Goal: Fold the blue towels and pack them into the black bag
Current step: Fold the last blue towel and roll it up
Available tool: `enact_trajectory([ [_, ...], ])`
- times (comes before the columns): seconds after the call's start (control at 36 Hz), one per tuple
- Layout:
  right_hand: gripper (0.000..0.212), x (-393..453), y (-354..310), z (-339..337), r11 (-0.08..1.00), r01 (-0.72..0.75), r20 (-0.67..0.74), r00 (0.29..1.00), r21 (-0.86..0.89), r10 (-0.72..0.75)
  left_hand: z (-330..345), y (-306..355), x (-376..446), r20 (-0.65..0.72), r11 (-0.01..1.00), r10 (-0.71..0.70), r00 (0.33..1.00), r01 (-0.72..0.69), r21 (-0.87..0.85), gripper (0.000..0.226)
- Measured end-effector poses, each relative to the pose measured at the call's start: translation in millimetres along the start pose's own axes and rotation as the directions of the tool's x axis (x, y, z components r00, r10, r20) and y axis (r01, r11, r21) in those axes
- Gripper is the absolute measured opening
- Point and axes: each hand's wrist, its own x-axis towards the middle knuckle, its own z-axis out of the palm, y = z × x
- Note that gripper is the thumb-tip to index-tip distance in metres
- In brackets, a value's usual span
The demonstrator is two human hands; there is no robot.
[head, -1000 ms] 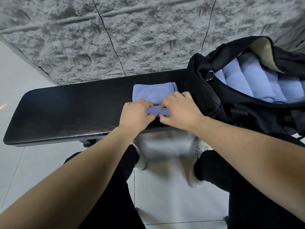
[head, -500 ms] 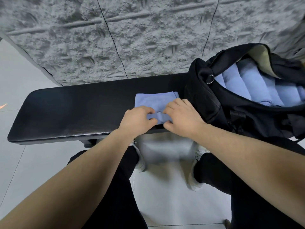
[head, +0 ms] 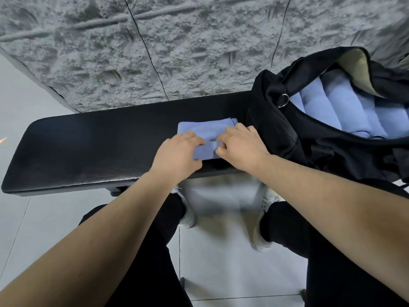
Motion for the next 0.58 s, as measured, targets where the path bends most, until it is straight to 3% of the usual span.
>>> enact_trajectory([
  [0.08,0.029,3,2,0,0.999,-0.025,-0.028,0.999,0.043,0.026,1,0,3,0.022,1.0,-0.01,1.0,0.011,-0.026,0.043],
  [0.17,0.026,3,4,0,0.999,-0.002,-0.06,0.998,0.049,0.005,3,3,7,0.005,0.998,-0.034,0.999,0.034,-0.047,0.033],
  [0.31,0.028,-4,3,4,0.988,0.15,-0.208,0.968,0.028,-0.141,9,1,11,-0.013,0.993,-0.073,0.997,0.071,-0.098,0.021],
  [0.42,0.046,-10,6,6,0.98,0.197,-0.076,0.978,0.003,-0.196,7,3,12,0.026,0.981,-0.102,0.994,0.105,-0.165,0.03],
  [0.58,0.049,-12,2,1,0.983,0.181,-0.033,0.983,0.005,-0.181,7,5,10,0.071,0.966,-0.122,0.99,0.135,-0.221,0.031],
])
